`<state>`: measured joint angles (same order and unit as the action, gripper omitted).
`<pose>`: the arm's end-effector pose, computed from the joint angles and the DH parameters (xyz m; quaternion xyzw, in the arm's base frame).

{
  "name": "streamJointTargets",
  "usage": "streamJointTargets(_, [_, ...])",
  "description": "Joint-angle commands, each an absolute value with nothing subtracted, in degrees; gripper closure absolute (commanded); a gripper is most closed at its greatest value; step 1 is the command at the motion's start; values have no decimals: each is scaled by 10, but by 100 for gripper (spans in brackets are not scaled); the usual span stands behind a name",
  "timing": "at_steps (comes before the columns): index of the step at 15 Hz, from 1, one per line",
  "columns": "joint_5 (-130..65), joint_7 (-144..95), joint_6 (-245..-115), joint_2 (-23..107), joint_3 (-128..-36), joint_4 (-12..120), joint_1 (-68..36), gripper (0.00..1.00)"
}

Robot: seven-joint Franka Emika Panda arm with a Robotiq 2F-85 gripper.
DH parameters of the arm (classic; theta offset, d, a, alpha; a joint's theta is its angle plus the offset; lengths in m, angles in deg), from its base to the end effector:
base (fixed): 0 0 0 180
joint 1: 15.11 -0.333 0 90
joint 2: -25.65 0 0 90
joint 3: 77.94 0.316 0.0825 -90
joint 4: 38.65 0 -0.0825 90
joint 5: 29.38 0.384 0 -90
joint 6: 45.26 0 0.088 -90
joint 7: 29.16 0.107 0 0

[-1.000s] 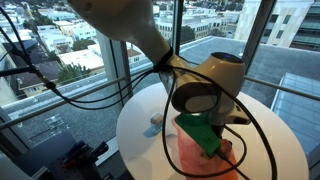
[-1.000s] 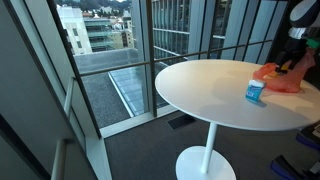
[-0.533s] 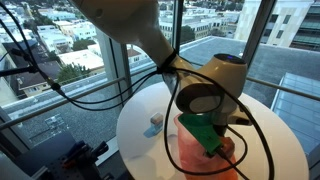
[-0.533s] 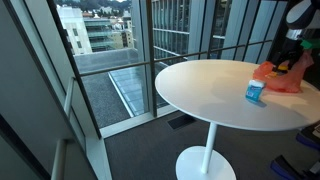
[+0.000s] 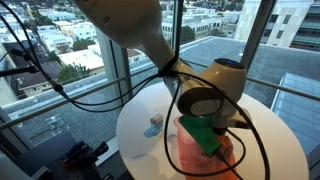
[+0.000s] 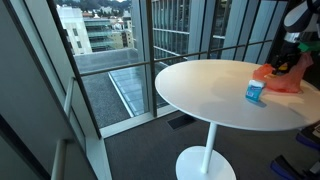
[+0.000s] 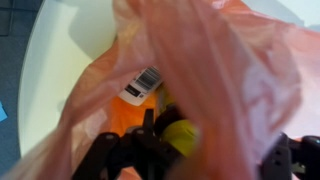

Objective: Remove the brown bottle from the plastic and put it on the table

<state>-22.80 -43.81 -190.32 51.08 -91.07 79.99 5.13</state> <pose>0.4959 -0.3259 0.2216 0.9801 -0.1971 0.0086 0.0204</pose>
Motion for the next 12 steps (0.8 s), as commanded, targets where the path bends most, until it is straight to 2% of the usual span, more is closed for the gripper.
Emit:
streamJointTargets(1, [-239, -423, -1906, 507, -907, 791, 55, 49])
streamJointTargets(3, [-237, -428, -1903, 494, -906, 797, 56, 65])
streamJointTargets(4, [-238, -428, -1900, 488, -906, 800, 55, 70])
streamJointTargets(12, [-268, -431, -1815, 415, -913, 832, 43, 70])
